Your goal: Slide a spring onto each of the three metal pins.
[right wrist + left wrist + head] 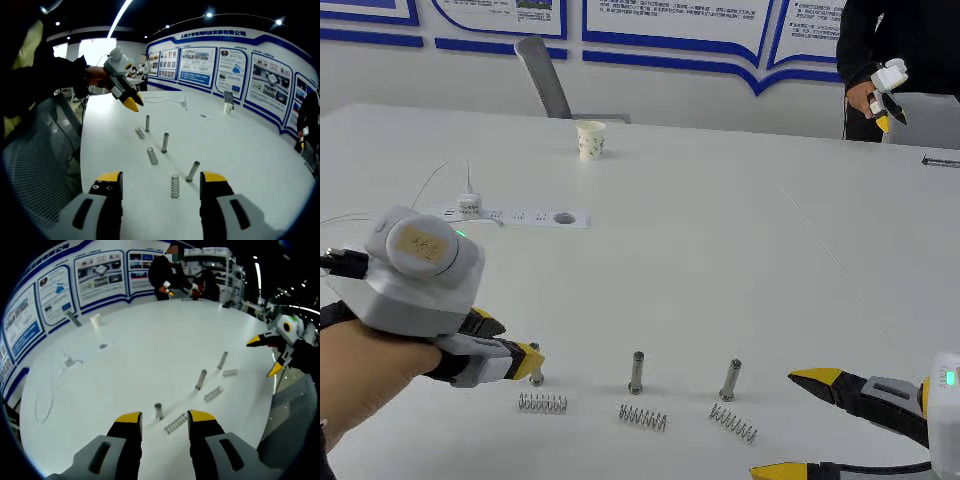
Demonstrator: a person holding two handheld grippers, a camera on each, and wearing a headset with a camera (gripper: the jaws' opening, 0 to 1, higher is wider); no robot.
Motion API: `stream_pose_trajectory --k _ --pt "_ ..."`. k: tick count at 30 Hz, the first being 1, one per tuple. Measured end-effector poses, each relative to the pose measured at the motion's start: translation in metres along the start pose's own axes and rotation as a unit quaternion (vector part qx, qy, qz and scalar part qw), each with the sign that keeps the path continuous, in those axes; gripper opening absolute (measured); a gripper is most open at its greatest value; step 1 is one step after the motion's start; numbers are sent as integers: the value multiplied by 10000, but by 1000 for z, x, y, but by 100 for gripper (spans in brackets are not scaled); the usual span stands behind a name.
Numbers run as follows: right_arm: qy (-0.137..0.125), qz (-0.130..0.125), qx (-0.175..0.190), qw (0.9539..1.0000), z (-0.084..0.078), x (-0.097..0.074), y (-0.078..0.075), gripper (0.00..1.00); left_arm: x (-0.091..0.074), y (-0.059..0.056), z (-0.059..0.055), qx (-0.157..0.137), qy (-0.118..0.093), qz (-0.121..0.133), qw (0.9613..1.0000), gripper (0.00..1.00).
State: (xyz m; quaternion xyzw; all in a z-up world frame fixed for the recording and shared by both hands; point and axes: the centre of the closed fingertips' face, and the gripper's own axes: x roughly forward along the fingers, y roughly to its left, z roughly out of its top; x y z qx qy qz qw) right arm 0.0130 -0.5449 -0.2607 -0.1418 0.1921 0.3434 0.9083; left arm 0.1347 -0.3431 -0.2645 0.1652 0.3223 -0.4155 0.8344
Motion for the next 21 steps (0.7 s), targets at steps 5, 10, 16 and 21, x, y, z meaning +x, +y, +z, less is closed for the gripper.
stream_pose_trajectory --k 5,10,16,21 --pt "14 119 -15 9999 3 6 5 59 -5 -2 -7 -2 -57 -49 10000 38" --pt "29 287 -59 9996 7 13 13 56 -8 -3 -14 -27 -95 -90 9999 38" --pt "35 470 -122 9988 13 25 21 53 -11 -5 -21 -40 -139 -148 9998 40" --pt "40 636 -208 9977 20 36 28 51 -14 -5 -28 -61 -151 -177 9997 40"
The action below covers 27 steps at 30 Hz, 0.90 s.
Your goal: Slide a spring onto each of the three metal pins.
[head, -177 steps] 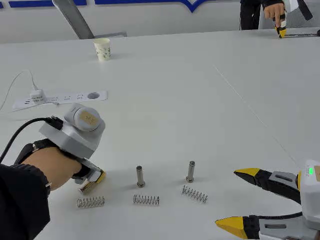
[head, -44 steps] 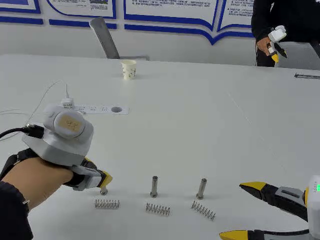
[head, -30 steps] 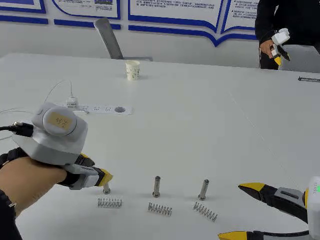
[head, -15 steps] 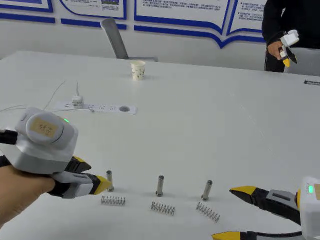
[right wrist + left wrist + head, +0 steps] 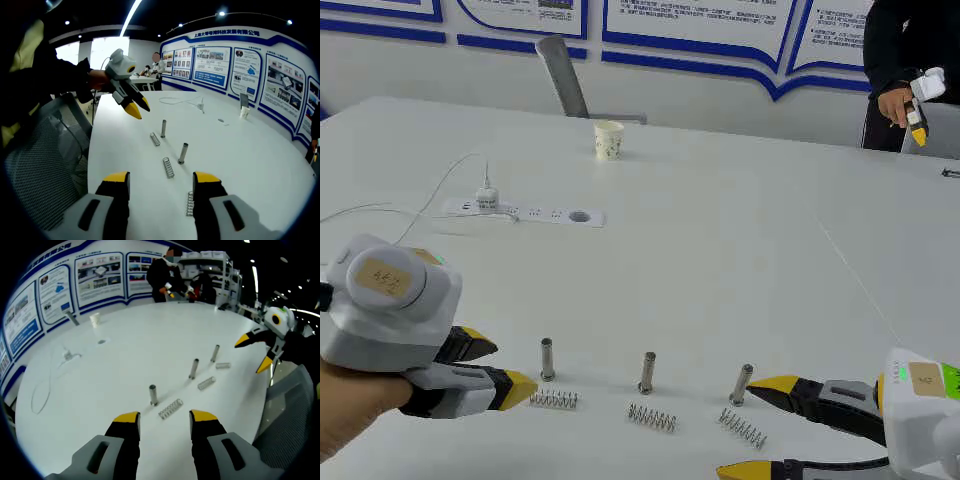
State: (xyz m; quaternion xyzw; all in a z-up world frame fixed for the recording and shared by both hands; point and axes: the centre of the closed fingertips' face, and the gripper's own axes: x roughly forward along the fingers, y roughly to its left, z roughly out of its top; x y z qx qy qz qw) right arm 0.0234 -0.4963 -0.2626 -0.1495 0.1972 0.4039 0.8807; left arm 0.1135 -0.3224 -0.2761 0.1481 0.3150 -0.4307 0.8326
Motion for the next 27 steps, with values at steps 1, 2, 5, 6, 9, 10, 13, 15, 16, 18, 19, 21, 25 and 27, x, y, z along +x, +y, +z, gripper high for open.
stream_pose_trajectory --k 1,2,5,6,9,10,13,15,16,18,19,21,25,27 --pt "1 23 -14 10000 1 2 1 51 0 0 -1 -2 -4 -5 10000 40" --pt "-5 64 -34 10000 3 5 2 51 -1 0 -3 -15 -6 -6 10000 40" --pt "9 156 -77 9998 7 12 5 50 -2 1 -7 -58 -17 -10 10000 40" --pt "17 183 -91 9998 8 14 6 50 -2 1 -7 -72 -25 -14 10000 40" --pt "42 265 -135 9996 11 21 9 48 -2 -1 -10 -98 -26 -28 9999 40" --pt "44 305 -156 9994 13 25 10 48 -2 -1 -12 -111 -23 -36 9999 41" --pt "44 379 -210 9991 18 32 12 47 -1 -2 -14 -138 -6 -56 9999 41" --pt "39 423 -241 9988 22 38 13 46 -2 -3 -16 -149 -6 -62 9999 41" --pt "40 443 -252 9987 23 41 13 45 -2 -3 -16 -155 -6 -68 9999 41" --pt "40 484 -284 9984 26 48 14 45 -2 -3 -17 -160 -3 -73 9998 41" --pt "42 508 -291 9983 27 51 15 44 -2 -4 -17 -167 -3 -78 9998 41" --pt "59 571 -300 9979 29 58 17 43 -2 -4 -18 -168 -3 -89 9998 41" --pt "77 680 -322 9971 32 72 21 40 -2 -4 -20 -175 10 -100 9998 41" --pt "88 715 -315 9969 33 78 22 39 -1 -5 -21 -173 19 -109 9998 41"
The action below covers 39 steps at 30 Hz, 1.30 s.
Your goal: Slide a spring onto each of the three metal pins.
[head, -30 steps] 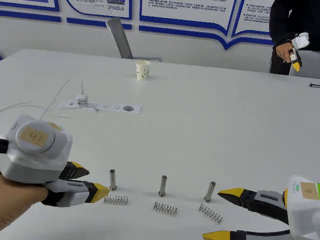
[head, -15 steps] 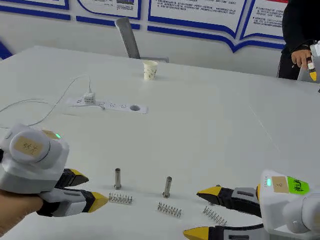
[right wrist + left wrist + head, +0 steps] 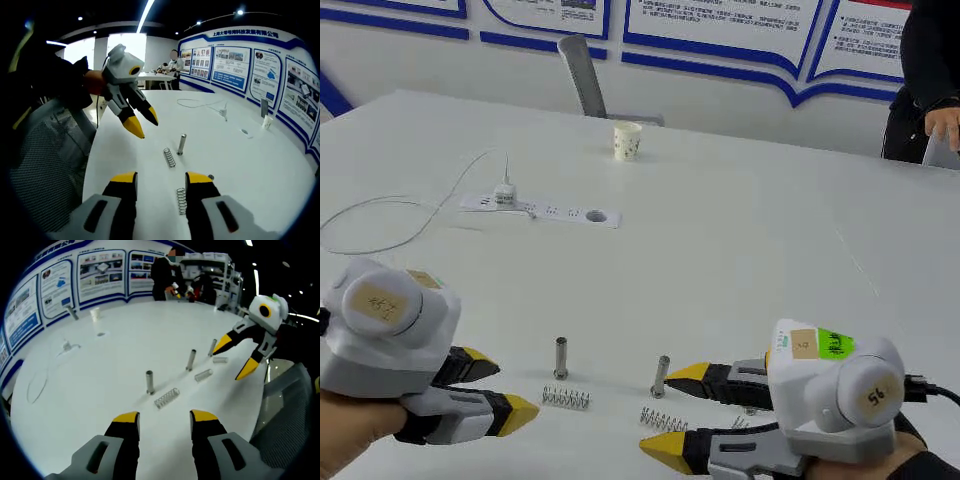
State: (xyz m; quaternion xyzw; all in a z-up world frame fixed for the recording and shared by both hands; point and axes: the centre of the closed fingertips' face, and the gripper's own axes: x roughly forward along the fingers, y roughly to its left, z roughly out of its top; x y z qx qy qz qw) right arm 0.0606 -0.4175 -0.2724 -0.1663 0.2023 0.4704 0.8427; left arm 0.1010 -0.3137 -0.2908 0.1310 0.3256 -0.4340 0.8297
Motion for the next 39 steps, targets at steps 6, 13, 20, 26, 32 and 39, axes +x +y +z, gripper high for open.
stream_pose_trajectory --k 6,13,20,26,32,39 --pt "67 55 -17 10000 2 17 -3 37 1 -1 0 11 11 -26 10000 41" --pt "214 30 83 9997 -2 33 -12 32 2 -2 -2 13 27 -54 10000 41" --pt "342 50 93 9994 -5 49 -15 30 3 -2 -6 25 74 -90 9999 41" --pt "429 86 88 9990 -6 59 -18 27 6 -4 -7 51 103 -140 9998 40" --pt "563 127 21 9983 -11 70 -20 24 9 -5 -10 53 154 -192 9997 40" --pt "705 177 82 9973 -19 81 -21 22 11 -2 -12 53 193 -209 9996 40"
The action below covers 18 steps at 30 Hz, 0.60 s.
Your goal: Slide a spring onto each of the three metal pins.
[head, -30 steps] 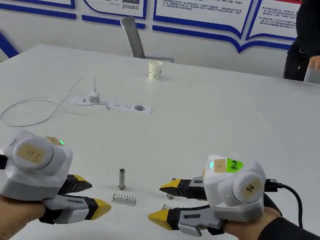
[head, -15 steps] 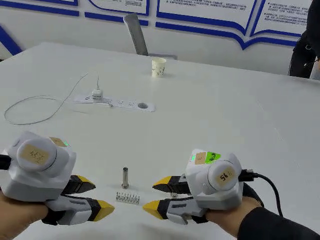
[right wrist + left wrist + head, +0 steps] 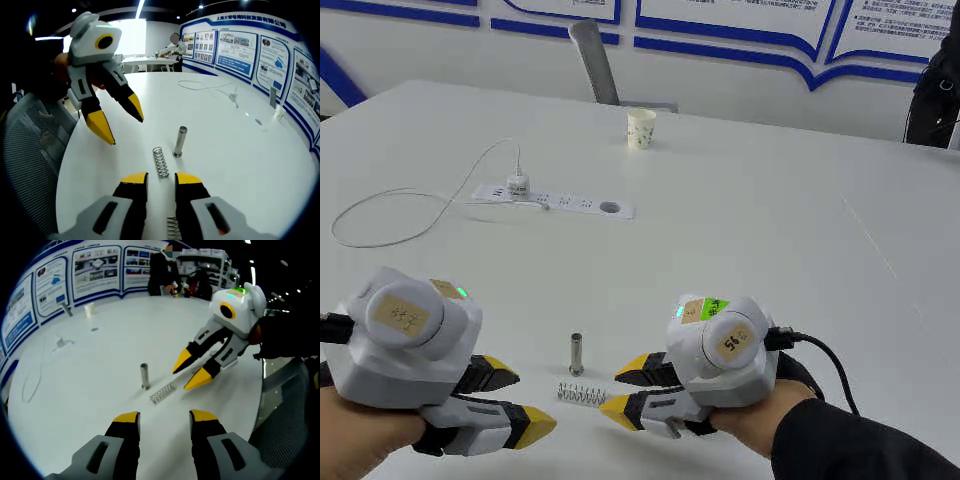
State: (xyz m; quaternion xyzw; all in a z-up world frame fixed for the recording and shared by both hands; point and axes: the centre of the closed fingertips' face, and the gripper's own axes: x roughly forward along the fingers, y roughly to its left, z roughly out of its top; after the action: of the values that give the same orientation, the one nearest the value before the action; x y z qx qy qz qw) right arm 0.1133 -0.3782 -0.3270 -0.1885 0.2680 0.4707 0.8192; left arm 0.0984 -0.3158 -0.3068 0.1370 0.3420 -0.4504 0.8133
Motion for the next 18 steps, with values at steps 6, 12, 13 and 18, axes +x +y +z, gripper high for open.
stream_pose_trajectory --k 6,12,13,18 --pt "60 49 6 10000 -1 9 0 20 1 1 -2 -6 32 -25 10000 40" --pt "153 96 -41 9998 -3 14 -1 18 3 0 -2 -9 42 -48 10000 40" --pt "162 102 -37 9998 -4 15 -1 17 3 0 -2 -9 43 -52 10000 40" --pt "245 140 -41 9996 -8 18 0 17 4 0 -1 -13 51 -56 10000 40"
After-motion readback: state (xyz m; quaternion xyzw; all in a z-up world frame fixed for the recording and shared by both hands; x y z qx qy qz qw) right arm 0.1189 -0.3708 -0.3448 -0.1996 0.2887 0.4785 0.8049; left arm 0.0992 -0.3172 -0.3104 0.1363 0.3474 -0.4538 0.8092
